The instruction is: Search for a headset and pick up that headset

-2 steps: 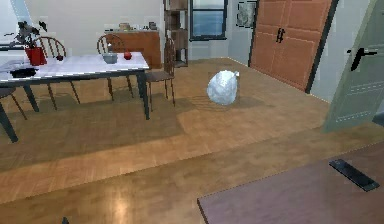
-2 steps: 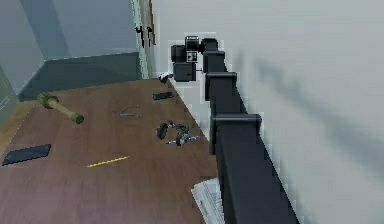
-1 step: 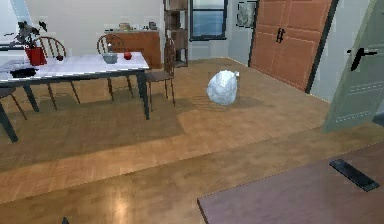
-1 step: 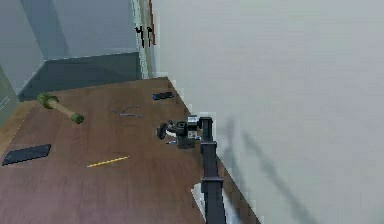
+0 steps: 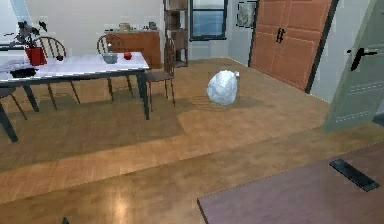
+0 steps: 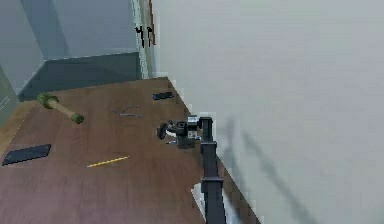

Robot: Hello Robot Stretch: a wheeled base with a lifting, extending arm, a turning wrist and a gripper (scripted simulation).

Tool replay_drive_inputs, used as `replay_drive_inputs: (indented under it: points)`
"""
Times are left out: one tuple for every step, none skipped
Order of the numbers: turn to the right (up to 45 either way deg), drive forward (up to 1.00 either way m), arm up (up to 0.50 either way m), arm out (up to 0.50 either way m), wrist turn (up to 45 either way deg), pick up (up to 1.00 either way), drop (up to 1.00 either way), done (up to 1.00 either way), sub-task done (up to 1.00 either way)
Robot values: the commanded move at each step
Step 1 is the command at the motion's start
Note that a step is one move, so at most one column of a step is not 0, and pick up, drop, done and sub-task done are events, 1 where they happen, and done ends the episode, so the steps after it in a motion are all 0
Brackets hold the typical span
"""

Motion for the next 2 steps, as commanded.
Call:
replay_drive_inputs:
  points:
    - [0.0, 0.0, 0.1, 0.0, 0.0, 0.0, 0.0, 0.0, 0.0]
    - [0.0, 0.0, 0.0, 0.0, 0.0, 0.0, 0.0, 1.0, 0.0]
